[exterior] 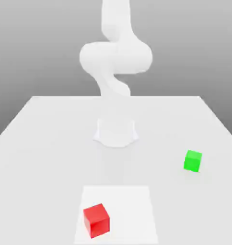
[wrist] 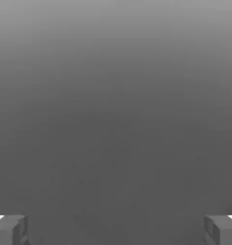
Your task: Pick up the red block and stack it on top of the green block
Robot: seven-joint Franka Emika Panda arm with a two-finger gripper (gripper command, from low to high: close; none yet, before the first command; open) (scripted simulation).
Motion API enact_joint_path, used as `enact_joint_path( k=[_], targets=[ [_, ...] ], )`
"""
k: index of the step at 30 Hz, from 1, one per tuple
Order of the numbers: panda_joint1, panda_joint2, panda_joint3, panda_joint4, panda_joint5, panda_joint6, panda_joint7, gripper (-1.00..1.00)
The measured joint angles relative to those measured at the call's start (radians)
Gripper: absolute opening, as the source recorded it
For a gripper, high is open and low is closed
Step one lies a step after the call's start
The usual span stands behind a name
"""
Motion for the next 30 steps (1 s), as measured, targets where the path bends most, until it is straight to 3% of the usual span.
enact_joint_path(
  k=[15, 24, 28, 29, 30],
  targets=[
    [0.104, 0.552, -0.15, -0.138, 0.107, 0.227, -0.397, 0.0],
    [0.081, 0.867, -0.162, -0.216, 0.079, 0.372, -0.559, 0.0],
    [0.043, 1.01, -0.115, -0.201, 0.126, 0.484, -0.607, 0.0],
    [0.03, 1.046, -0.099, -0.196, 0.14, 0.514, -0.618, -1.0],
    [0.03, 1.046, -0.099, -0.196, 0.14, 0.514, -0.618, -1.0]
  ],
)
